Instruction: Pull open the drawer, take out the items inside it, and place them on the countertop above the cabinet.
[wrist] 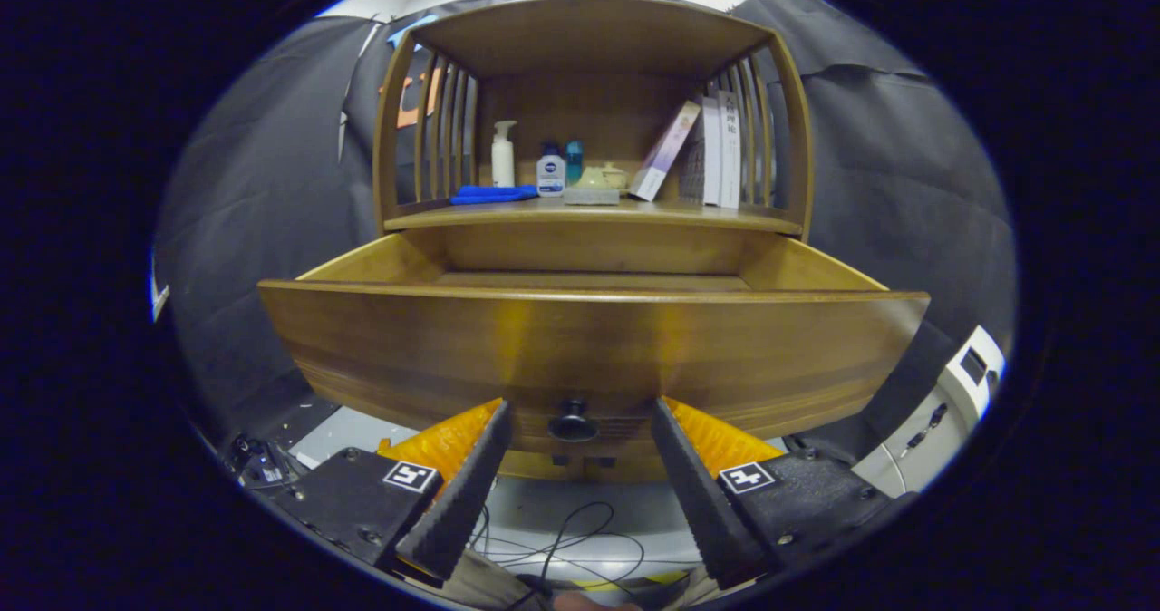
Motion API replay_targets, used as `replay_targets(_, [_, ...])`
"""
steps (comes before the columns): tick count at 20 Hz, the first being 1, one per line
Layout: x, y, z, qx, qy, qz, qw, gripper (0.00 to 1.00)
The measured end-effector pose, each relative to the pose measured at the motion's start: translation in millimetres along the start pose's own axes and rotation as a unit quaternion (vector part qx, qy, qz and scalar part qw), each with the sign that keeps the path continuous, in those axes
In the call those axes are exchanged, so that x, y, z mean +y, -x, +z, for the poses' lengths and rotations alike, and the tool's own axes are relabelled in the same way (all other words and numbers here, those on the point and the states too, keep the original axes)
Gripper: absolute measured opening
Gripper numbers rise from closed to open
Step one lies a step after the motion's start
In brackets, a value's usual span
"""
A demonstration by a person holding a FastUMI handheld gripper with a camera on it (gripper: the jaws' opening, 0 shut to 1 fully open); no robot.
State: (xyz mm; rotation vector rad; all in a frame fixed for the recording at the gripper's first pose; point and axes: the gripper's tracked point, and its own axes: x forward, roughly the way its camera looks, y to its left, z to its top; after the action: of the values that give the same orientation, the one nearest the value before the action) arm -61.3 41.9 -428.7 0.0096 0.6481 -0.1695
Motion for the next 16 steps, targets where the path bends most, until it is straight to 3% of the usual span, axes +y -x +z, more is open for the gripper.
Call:
replay_targets(6, [-4, -6, 1, 0.003, -0.009, -0.021, 1.000, 0.98])
replay_targets(16, [-6, -20, 10, 0.002, -0.016, -0.014, 1.000, 0.96])
